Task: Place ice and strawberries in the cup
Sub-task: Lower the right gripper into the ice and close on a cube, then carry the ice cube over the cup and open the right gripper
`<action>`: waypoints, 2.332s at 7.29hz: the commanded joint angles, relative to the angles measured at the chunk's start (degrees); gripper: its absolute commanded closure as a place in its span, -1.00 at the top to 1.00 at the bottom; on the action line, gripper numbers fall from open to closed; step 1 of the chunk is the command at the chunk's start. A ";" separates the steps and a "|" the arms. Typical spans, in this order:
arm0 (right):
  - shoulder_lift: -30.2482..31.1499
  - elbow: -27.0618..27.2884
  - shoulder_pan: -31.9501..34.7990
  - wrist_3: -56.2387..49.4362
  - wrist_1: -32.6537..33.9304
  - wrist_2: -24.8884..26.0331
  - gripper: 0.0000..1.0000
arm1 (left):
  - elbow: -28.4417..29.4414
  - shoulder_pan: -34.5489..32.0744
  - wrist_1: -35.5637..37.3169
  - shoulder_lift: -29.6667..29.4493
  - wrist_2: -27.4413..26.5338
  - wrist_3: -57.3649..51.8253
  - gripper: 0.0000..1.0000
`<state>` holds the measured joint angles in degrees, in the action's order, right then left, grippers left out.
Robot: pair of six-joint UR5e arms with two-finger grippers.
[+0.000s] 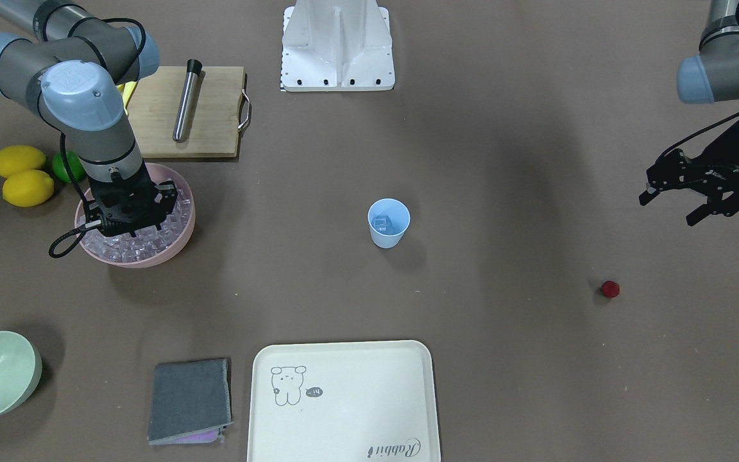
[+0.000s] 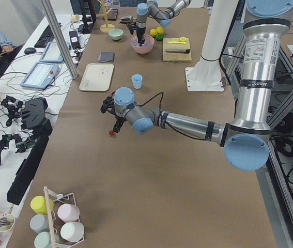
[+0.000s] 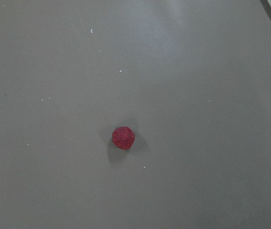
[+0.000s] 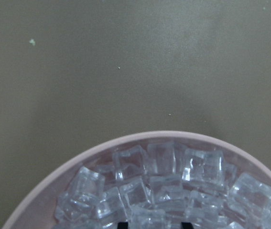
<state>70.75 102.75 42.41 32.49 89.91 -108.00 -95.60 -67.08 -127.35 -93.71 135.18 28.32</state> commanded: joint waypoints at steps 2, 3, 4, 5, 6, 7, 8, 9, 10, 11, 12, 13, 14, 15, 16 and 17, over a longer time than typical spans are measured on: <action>-0.35 -0.53 -0.58 0.38 0.00 0.16 -0.05 | 0.06 0.11 0.00 -0.25 0.00 0.50 0.98; -0.35 -0.53 -0.58 0.30 0.00 0.07 -0.24 | 0.06 0.11 0.00 -0.25 0.00 0.50 0.98; -0.26 -0.36 -0.49 0.03 0.00 -0.11 -0.80 | 0.06 0.20 0.09 -0.25 0.00 0.50 0.98; -0.26 0.16 -0.32 0.12 0.17 -0.45 -1.00 | 0.06 0.20 0.00 -0.25 0.00 0.50 0.98; -0.44 0.52 0.73 0.29 0.18 -1.85 -1.00 | 0.06 0.20 0.00 -0.25 0.00 0.50 0.98; -1.14 1.48 2.65 1.43 0.35 -4.91 -1.00 | 0.06 0.29 0.09 -0.34 0.00 0.50 0.98; -2.27 3.23 3.19 11.10 0.18 -6.07 -1.00 | 0.06 0.29 0.09 -0.34 0.00 0.59 0.98; -5.85 3.68 2.68 25.20 0.00 -6.08 -1.00 | 0.06 0.37 0.09 -0.34 0.00 0.59 0.98; -10.15 3.60 0.32 35.61 0.09 -5.39 -1.00 | 0.06 0.64 0.09 -0.42 0.00 0.85 0.98; -13.50 3.51 -1.96 42.94 0.09 -3.99 -1.00 | 0.06 0.90 0.09 -0.69 0.00 1.55 0.98; -17.71 3.08 -6.51 51.36 0.35 1.94 -1.00 | 0.06 0.90 0.00 -0.69 0.00 1.56 0.98; -21.67 1.59 -12.04 58.15 0.61 10.79 -1.00 | 0.06 0.99 0.00 -0.60 0.00 1.56 0.98; -26.67 -3.30 -14.79 62.39 0.53 15.84 -1.00 | -0.02 0.99 0.00 -0.60 0.00 1.56 0.98; -32.37 -10.65 -15.25 66.44 0.18 16.32 -1.00 | -0.02 0.90 0.00 -0.60 0.00 1.65 0.98; -37.74 -17.86 -15.78 68.39 0.18 17.63 -1.00 | -0.02 0.90 0.00 -0.60 0.00 1.65 0.98; -38.92 -20.02 -16.74 68.41 0.09 18.69 -1.00 | -0.02 0.99 0.00 -0.60 0.00 1.65 0.98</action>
<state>35.58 88.02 26.87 99.40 90.11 -91.00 -95.61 -66.15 -127.35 -94.31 135.18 29.96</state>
